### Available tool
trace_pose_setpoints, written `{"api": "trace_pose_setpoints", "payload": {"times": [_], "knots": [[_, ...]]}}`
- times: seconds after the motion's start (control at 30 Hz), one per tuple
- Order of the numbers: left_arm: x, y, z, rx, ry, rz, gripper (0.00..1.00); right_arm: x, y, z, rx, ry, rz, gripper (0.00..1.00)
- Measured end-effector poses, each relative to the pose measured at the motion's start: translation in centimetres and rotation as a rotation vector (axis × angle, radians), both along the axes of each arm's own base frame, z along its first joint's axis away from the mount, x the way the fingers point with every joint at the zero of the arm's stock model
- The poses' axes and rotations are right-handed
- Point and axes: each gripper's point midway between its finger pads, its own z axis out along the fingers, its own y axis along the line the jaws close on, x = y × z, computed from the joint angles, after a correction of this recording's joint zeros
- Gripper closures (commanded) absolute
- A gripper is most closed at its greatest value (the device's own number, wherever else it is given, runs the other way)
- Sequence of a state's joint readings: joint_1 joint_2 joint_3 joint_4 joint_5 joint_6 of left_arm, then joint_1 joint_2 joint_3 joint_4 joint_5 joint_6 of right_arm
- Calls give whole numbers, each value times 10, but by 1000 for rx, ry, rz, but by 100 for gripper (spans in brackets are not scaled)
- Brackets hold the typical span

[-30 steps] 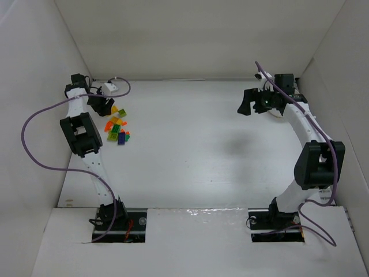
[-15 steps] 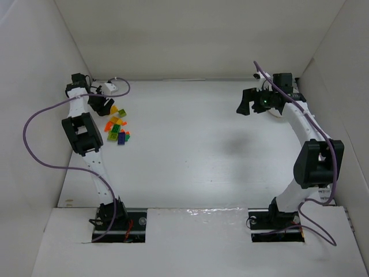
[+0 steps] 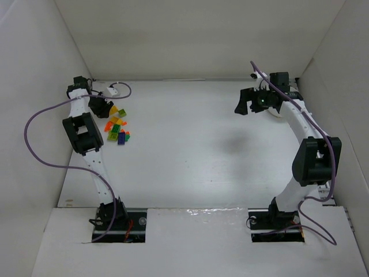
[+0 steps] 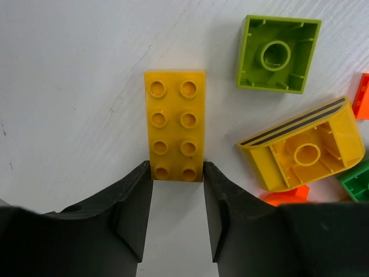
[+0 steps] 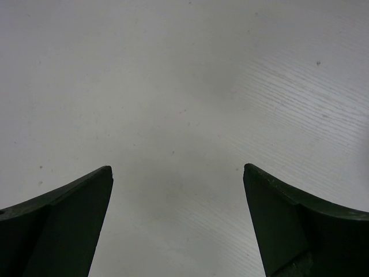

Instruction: Sort the legos into containers by color

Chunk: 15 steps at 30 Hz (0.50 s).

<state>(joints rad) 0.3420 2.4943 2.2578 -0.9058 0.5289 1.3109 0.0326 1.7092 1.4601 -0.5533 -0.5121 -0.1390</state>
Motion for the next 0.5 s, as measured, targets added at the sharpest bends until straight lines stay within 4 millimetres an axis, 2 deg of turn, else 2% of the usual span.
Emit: {"api": "trace_pose_setpoints", "payload": {"times": [0.2,0.37,0.5], "knots": [[0,1,-1,6,0,-6,78,-1,4,2,-1,1,8,5],[1,-3,0,-10,-23,-14,90,0,4,5,4,-3,11,5],[-9,-12,0,-52,-21,-22,94,-1,9,10,31,-4,23,5]]}}
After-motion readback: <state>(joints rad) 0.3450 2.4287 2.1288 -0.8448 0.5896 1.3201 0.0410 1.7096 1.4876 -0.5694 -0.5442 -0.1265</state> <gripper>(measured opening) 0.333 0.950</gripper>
